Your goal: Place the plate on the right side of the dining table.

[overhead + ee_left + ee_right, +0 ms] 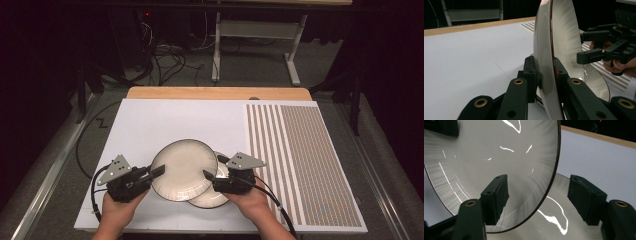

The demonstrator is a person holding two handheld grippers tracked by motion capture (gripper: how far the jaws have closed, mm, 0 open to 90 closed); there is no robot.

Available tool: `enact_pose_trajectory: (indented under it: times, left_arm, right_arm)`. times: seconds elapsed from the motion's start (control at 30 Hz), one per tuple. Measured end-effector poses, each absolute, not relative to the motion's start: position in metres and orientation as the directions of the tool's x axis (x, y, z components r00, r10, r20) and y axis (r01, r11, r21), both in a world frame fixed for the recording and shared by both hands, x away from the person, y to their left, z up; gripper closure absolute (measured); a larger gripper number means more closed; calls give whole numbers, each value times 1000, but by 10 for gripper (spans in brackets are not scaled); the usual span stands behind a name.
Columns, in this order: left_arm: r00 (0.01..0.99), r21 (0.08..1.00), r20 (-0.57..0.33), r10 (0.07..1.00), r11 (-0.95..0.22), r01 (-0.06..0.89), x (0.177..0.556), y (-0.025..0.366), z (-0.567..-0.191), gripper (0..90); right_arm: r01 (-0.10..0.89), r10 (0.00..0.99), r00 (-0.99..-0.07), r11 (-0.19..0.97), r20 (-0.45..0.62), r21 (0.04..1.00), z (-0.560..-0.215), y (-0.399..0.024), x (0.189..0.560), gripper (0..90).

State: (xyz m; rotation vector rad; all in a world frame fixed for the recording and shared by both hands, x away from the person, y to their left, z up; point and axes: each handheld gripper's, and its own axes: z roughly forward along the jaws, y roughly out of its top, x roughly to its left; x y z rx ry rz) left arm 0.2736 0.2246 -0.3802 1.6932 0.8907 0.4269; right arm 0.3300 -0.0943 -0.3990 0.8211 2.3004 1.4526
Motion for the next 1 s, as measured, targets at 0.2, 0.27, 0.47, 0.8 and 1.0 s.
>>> enact_pose_trajectory:
  times: [0.2, 0.27, 0.47, 0.8, 1.0]
  left_arm:
    - [652, 937, -160, 741, -92, 336, 273, 225, -381, 786]
    - [652, 938, -159, 742, -92, 334, 273, 225, -381, 786]
    - [652, 938, -159, 741, -92, 333, 273, 225, -381, 786]
    - [651, 938, -159, 742, -91, 333, 273, 225, -381, 786]
    - [651, 938, -161, 742, -90, 335, 273, 226, -381, 786]
  right_arm:
    - [376, 589, -794, 282, 149, 883, -403, -97, 334, 519]
    - [394, 582, -793, 267, 179, 879, -404, -98, 335, 559]
    - [407, 573, -793, 246, 207, 879, -403, -100, 335, 661]
    - [424, 564, -794, 245, 227, 872, -403, -101, 337, 773]
    - [448, 556, -789, 233, 260, 863, -403, -103, 339, 798]
